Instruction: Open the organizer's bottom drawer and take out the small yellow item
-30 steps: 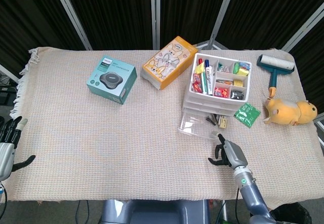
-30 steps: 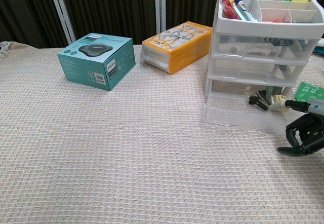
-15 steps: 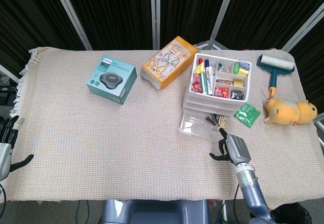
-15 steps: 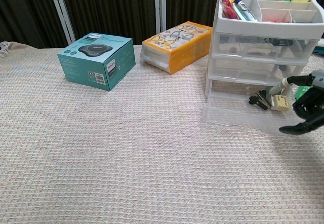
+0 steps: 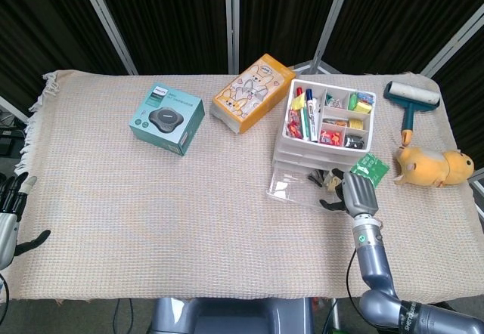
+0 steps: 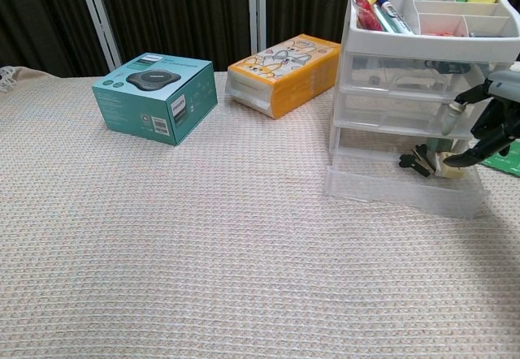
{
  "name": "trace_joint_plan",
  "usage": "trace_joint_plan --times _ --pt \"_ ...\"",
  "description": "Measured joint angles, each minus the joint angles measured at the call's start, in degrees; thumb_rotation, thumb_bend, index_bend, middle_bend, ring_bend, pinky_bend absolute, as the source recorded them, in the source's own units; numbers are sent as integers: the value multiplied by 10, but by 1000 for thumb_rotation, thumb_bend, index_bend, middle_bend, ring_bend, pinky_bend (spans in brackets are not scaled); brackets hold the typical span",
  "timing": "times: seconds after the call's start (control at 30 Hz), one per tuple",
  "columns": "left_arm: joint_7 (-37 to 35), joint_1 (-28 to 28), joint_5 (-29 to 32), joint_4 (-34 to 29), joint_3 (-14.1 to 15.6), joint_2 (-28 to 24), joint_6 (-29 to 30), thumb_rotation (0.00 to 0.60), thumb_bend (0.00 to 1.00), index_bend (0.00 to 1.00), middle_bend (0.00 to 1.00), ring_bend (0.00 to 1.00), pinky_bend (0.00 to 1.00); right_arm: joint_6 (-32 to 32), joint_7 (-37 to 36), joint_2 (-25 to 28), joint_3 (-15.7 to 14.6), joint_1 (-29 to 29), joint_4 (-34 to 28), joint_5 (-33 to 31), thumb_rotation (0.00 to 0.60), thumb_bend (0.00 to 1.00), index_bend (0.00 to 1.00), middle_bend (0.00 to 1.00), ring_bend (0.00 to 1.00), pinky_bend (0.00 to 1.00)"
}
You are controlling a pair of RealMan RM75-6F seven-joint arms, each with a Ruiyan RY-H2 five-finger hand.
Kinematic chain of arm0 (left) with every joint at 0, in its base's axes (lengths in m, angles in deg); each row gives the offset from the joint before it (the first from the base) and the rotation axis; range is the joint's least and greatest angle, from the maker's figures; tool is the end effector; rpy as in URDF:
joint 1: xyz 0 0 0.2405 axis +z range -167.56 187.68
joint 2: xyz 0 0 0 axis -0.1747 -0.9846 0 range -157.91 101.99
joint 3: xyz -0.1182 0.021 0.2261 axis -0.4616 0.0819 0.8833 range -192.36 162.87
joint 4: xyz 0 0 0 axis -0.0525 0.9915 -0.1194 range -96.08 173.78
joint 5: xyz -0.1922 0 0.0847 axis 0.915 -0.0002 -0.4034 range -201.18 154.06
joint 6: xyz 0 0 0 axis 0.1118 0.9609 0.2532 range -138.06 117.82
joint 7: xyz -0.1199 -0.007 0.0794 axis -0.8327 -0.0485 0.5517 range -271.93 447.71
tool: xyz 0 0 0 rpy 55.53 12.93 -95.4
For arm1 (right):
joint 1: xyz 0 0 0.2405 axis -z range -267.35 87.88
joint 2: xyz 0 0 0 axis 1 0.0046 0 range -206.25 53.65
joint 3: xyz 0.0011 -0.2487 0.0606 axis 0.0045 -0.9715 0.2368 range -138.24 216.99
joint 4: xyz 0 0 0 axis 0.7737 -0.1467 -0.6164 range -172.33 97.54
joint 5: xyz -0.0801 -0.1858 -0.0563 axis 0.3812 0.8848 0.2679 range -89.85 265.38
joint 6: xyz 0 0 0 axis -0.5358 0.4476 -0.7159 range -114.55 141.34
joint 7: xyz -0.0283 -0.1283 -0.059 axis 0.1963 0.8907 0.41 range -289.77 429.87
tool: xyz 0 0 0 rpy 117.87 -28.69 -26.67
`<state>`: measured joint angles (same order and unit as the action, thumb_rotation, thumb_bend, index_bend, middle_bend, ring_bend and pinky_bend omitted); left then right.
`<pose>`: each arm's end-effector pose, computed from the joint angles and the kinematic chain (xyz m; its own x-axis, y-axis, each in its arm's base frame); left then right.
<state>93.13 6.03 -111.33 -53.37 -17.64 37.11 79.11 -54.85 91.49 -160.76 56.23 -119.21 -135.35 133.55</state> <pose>-0.3043 0.1762 0.1618 0.4644 -0.0664 0.8831 0.8842 -0.0220 -0.4666 -0.2058 -0.3129 0.0375 0.1100 -0.2038 0.9728 -0.9820 0.1286 0.1380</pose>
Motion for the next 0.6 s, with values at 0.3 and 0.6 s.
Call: trace_joint_plan --times 0.3,0.6 --pt "-2 -2 2 2 0 0 -5 600 157 0 0 0 0 42 -18 -15 -8 -15 42 3 600 140 491 1000 1000 628" --pt "-3 -5 5 3 0 0 -13 600 157 0 0 0 0 93 -44 -2 -34 -25 76 52 600 131 364 1000 1000 627"
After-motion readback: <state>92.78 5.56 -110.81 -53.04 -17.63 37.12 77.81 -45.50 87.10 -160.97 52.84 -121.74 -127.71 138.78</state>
